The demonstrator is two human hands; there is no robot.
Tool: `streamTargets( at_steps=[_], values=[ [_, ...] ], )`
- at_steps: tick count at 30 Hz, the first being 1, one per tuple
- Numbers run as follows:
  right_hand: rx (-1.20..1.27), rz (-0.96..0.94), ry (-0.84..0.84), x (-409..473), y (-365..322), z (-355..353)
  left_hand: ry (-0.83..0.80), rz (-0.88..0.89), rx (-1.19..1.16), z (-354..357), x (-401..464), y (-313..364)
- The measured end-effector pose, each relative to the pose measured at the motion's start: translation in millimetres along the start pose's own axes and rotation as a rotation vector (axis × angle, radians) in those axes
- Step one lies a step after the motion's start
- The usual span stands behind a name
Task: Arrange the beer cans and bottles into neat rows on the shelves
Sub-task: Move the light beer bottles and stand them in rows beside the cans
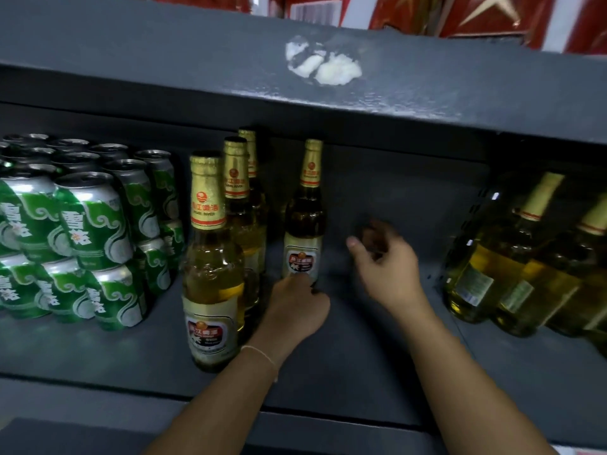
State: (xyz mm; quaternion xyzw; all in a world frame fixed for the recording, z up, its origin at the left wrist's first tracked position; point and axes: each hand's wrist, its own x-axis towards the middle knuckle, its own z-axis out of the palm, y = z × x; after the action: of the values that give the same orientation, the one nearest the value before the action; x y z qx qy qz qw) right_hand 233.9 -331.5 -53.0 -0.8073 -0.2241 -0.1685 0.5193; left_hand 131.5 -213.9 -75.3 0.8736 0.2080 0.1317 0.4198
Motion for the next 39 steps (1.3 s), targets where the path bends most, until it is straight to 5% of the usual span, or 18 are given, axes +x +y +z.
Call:
streamTargets(
  at_steps=[6,11,21,30,39],
  values=[
    [-0.032,-0.111,0.325,4,5,-93,0.005,0.364,-0.174,38,-3,63],
    [-0.109,-0.086,0.507,18,18,-160,-0.079,0.452,-0.198,75,4,113],
    [-0.349,0.257,0.109,73,54,-195,-0.127,0.484,-0.171,118,5,158],
    [-0.354,0.226,0.208,83,50,-178,-0.182,0.394,-0.144,123,4,141],
    [-0.083,0.071,0.237,47,18,-155,-0.180,0.400,-0.146,101,4,115]
  ],
)
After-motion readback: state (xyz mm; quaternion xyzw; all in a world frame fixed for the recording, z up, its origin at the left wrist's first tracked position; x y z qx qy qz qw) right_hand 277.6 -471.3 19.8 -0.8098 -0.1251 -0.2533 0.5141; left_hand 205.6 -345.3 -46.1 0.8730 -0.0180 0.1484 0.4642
